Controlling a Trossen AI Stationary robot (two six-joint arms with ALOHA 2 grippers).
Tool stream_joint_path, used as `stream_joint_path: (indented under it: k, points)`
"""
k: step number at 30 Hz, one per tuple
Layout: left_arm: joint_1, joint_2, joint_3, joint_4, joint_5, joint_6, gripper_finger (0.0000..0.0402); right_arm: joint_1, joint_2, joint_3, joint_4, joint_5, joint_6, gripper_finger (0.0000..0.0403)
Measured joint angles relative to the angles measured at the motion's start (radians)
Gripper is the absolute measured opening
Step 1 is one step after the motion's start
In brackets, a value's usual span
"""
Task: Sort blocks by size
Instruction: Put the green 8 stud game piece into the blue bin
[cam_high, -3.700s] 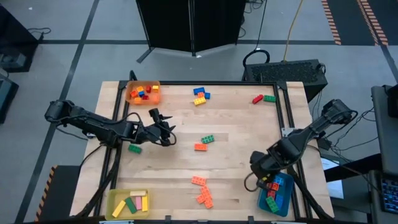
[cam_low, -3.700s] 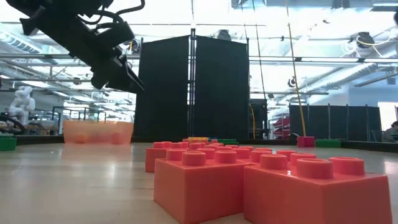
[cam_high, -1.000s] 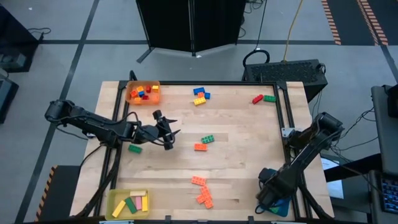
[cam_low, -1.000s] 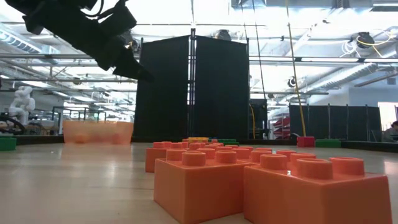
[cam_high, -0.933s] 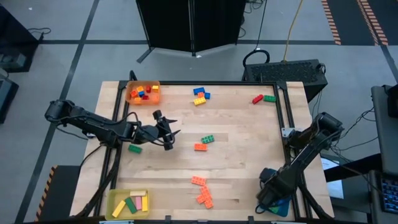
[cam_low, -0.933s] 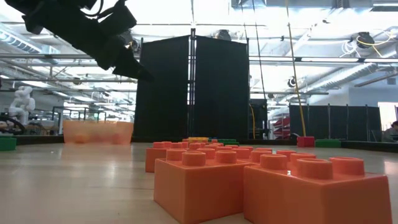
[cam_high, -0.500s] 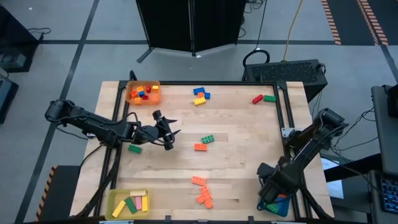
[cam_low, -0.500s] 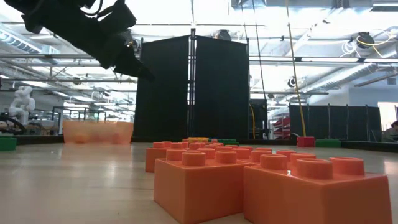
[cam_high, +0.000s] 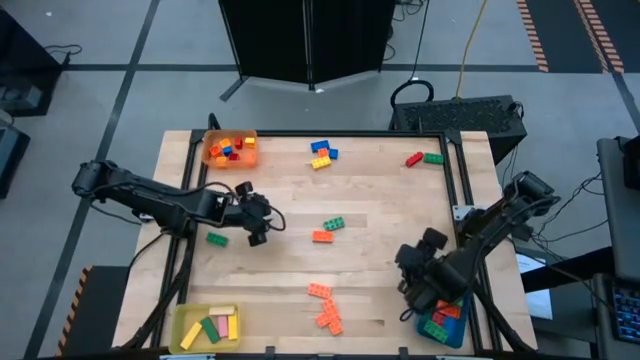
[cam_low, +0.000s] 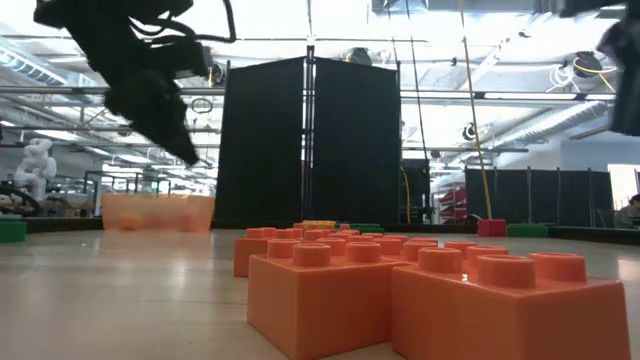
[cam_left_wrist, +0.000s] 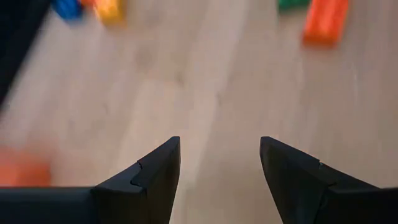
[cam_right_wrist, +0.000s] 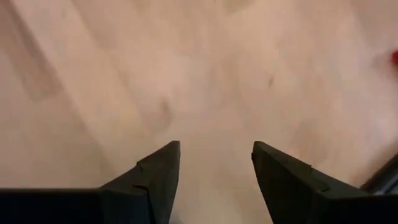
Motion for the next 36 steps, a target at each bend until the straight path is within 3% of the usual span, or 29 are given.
stream_joint_path:
  k: [8,14,18,29,36]
  points:
    - [-0.018,0.000,0.074,-0.344,0.239,0.002,0.0222,-0.044,0.000,0.000,0.065,0.307,-0.050,0.0196]
    - [-0.076,0.000,0.079,-0.538,0.411,0.010,0.0222,-0.064,0.000,0.000,0.142,0.364,-0.125,0.0196]
    - [-0.119,0.000,0.078,-0.604,0.422,0.010,0.0222,-0.067,0.000,0.000,0.201,0.365,-0.180,0.0196]
    - [-0.176,0.000,-0.006,-0.574,0.418,0.024,0.0222,-0.066,0.000,0.000,0.244,0.363,-0.216,0.0196]
    - [-0.179,0.000,-0.009,-0.568,0.338,-0.050,0.0231,-0.066,0.000,0.000,0.246,0.381,-0.217,0.0196]
